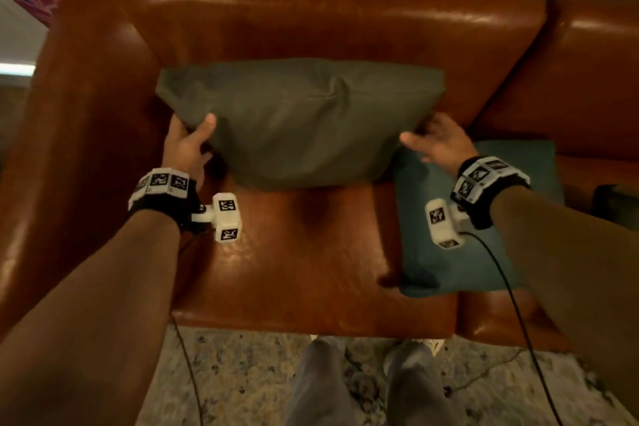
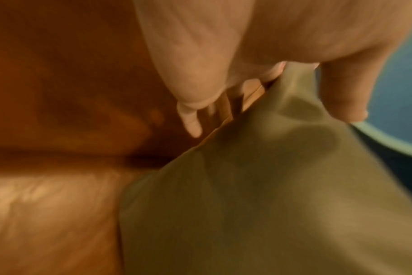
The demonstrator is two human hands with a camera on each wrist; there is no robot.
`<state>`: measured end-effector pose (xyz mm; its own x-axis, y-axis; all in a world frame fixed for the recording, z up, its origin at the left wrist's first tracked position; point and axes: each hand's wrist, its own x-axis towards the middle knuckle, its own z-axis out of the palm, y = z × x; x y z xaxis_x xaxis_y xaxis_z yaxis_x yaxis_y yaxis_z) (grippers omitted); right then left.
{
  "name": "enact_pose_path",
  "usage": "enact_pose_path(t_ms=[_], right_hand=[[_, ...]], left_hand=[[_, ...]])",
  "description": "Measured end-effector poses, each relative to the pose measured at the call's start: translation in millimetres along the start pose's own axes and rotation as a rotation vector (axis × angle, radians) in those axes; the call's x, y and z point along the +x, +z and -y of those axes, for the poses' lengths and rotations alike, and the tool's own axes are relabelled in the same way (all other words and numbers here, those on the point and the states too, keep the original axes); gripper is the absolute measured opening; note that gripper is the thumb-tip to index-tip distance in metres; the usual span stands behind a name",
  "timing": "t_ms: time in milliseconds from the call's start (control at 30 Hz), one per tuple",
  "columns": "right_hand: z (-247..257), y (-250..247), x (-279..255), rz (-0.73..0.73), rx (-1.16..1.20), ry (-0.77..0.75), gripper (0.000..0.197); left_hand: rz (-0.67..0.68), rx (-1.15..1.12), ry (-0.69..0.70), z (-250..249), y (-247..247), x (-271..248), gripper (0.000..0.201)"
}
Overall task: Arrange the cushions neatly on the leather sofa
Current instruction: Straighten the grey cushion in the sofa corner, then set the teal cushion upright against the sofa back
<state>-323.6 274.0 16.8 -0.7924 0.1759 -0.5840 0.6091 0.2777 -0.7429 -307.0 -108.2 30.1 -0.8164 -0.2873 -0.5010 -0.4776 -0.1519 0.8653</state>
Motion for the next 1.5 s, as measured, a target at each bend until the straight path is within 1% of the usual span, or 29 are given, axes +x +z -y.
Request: enact_pose_path(t_ms=[33, 67, 100, 167, 200, 267, 333, 367, 433, 533, 600, 666, 733, 766, 800, 833, 866, 900, 933, 1000, 1033, 1100, 1133, 1233, 1266, 1300, 1366, 1433, 1500], right_hand=[[-3.4, 7.5, 5.4, 0.036, -0.081, 0.006, 0.099], [-6.1, 15.0, 12.8, 0.062, -0.111, 0.011, 0.111], [-5.3, 23.2, 18.8, 0.066, -0.072, 0.021, 0.111], [3.2, 37.7, 24.6, 0.008, 0.037, 0.032, 0.093], [9.0, 41.5, 25.2, -0.043, 0.039, 0.016, 0.084], [18.8, 40.1, 27.1, -0.162, -0.02, -0.042, 0.075], [21.7, 31.7, 33.9, -0.242, -0.012, -0.046, 0.068], [20.0, 28.7, 37.9, -0.232, 0.011, 0.003, 0.064], [12.9, 25.5, 44.5, -0.146, 0.048, 0.13, 0.055], [-2.3, 19.4, 51.2, -0.072, 0.134, 0.186, 0.034], [-12.4, 10.5, 50.6, -0.048, 0.168, 0.182, 0.032], [-22.5, -2.8, 40.7, -0.043, 0.135, 0.174, 0.027], [-40.5, -22.7, 33.3, -0.037, 0.082, 0.174, 0.019], [-51.5, -35.2, 29.1, -0.036, 0.048, 0.186, 0.017], [-65.7, -50.5, 24.9, -0.041, -0.001, 0.208, 0.015], [-78.6, -66.3, 19.9, -0.05, -0.052, 0.224, 0.015], [-90.4, -82.8, 14.8, -0.066, -0.106, 0.239, 0.016], [-103.5, -101.7, 10.0, -0.095, -0.18, 0.253, 0.013], [-114.8, -121.6, 5.2, -0.126, -0.268, 0.262, 0.01], [-139.4, -165.1, -2.9, -0.191, -0.415, 0.293, 0.016], [-152.3, -188.0, -5.0, -0.217, -0.44, 0.31, 0.02], [-177.1, -231.6, -5.0, -0.245, -0.44, 0.363, 0.034], [-192.8, -251.7, -1.8, -0.23, -0.448, 0.403, 0.044], [-238.5, -296.4, 6.0, -0.091, -0.483, 0.514, 0.069], [-251.7, -303.7, 7.8, -0.03, -0.489, 0.516, 0.075], [-266.1, -309.2, 9.1, 0.029, -0.478, 0.513, 0.082], [-290.9, -314.2, 7.7, 0.134, -0.472, 0.488, 0.091], [-312.7, -325.2, 1.5, 0.149, -0.481, 0.477, 0.088], [-336.1, -343.2, -8.9, 0.115, -0.376, 0.502, 0.08]], left_hand=[[-0.002, 0.047, -0.027, 3.0, 0.4, 6.9, 0.047], [-0.004, 0.078, -0.051, 4.9, 1.5, 12.1, 0.056], [-0.014, 0.094, -0.062, 5.7, 2.3, 18.5, 0.063], [-0.053, 0.103, -0.046, 0.0, 5.9, 29.2, 0.064], [-0.076, 0.121, -0.026, -6.1, 8.2, 34.1, 0.062], [-0.097, 0.202, 0.002, -19.6, 13.5, 44.6, 0.06], [-0.058, 0.236, -0.004, -28.6, 23.1, 54.6, 0.062], [-0.018, 0.228, -0.028, -27.4, 28.4, 59.3, 0.061], [0.074, 0.233, -0.058, -13.4, 35.9, 68.4, 0.059], [0.093, 0.272, -0.032, 14.7, 36.0, 76.7, 0.071], [0.021, 0.235, -0.008, 22.6, 36.2, 75.2, 0.07], [-0.149, 0.208, -0.004, 37.2, 30.7, 67.0, 0.066], [-0.359, 0.227, -0.012, 65.5, 20.3, 58.8, 0.06], [-0.443, 0.237, -0.061, 81.1, 17.8, 52.1, 0.054], [-0.481, 0.247, -0.126, 92.3, 23.9, 39.4, 0.042], [-0.448, 0.289, -0.206, 102.3, 35.3, 24.0, 0.028], [-0.345, 0.379, -0.284, 112.3, 51.2, 5.3, 0.02], [-0.199, 0.513, -0.36, 125.8, 69.1, -13.3, 0.023], [-0.053, 0.65, -0.403, 142.1, 88.1, -31.1, 0.027], [0.229, 0.823, -0.407, 170.3, 135.0, -62.9, 0.024], [0.309, 0.82, -0.414, 183.4, 158.3, -73.0, 0.019], [0.33, 0.758, -0.436, 198.6, 211.9, -88.1, 0.011], [0.32, 0.704, -0.456, 205.9, 238.5, -93.3, 0.025], [0.307, 0.469, -0.544, 225.6, 307.0, -110.3, 0.088], [0.281, 0.371, -0.565, 234.1, 322.6, -114.8, 0.097], [0.25, 0.275, -0.591, 239.8, 339.6, -122.6, 0.096], [0.19, 0.234, -0.605, 258.0, 360.4, -137.5, 0.097], [0.171, 0.292, -0.576, 273.0, 367.7, -152.8, 0.096], [0.169, 0.331, -0.617, 282.2, 368.6, -167.9, 0.102]])
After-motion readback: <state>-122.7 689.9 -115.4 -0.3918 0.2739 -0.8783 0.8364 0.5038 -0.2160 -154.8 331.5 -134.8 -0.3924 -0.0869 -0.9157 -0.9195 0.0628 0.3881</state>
